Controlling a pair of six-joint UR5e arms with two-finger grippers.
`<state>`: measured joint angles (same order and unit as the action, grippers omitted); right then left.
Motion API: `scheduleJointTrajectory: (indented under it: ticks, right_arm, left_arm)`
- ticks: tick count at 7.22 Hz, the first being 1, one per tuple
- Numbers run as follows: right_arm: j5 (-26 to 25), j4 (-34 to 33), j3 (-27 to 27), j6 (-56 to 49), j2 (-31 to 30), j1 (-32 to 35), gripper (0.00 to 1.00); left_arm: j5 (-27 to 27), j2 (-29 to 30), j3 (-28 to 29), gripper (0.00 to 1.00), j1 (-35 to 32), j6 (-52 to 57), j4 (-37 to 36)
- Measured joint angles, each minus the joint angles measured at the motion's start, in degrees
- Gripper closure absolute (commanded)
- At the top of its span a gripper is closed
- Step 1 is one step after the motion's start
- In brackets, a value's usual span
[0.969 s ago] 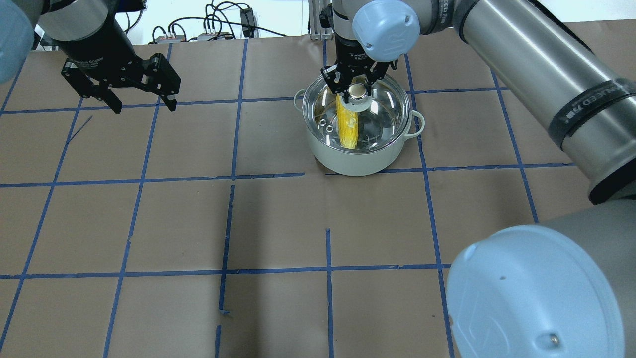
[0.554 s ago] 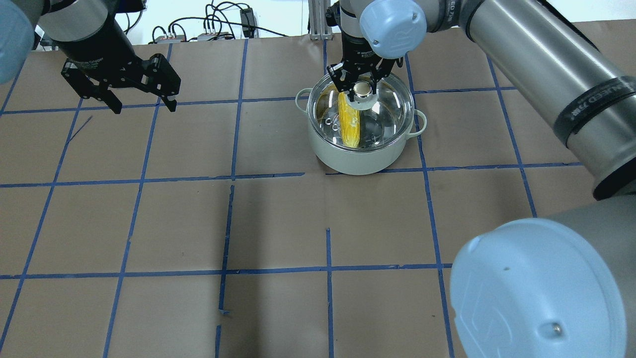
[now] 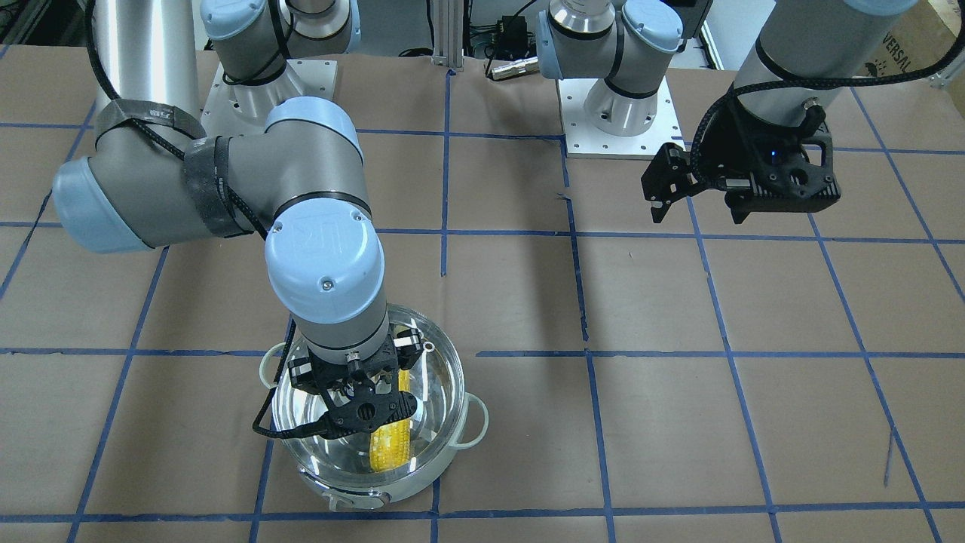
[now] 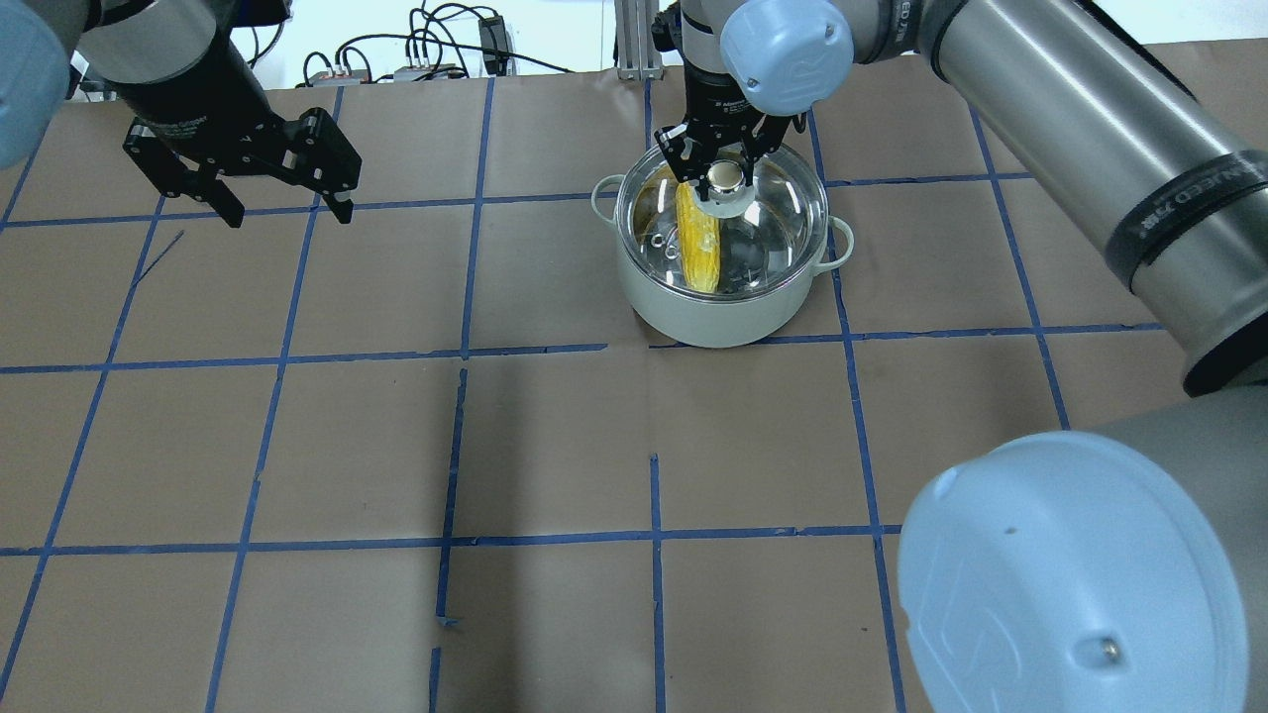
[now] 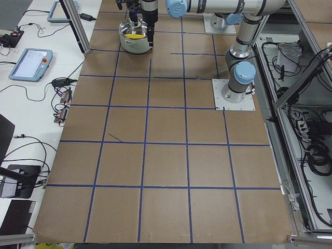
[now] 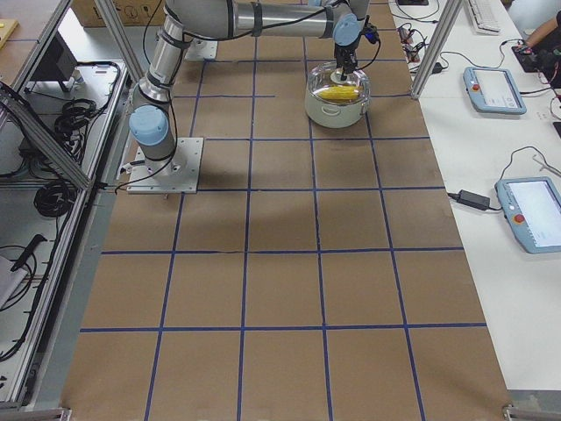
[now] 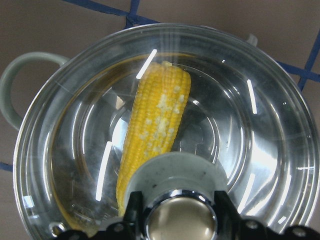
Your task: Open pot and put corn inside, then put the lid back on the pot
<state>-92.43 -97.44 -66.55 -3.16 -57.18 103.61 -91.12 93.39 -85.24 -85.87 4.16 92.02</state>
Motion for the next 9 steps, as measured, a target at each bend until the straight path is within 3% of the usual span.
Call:
scheduleJointTrajectory:
  ticks: [3, 5, 9]
  right_arm:
    - [-0.42, -0.97, 0.49, 3.69, -0.72, 0.42, 0.00]
    - [-0.47, -0.39, -1.69, 3.92, -5.73, -0.64, 0.00]
    - [0.02, -0.11, -17.59, -1.01, -25.22, -10.27, 0.00]
  left_arm:
    - [-0.01, -0.05, -0.01, 0.00, 0.00, 0.11, 0.00]
    - [-0.02, -0.05, -0.02, 0.00, 0.00, 0.10, 0.00]
    - [-0.01, -0.06, -0.04, 0.00, 0.01, 0.19, 0.02]
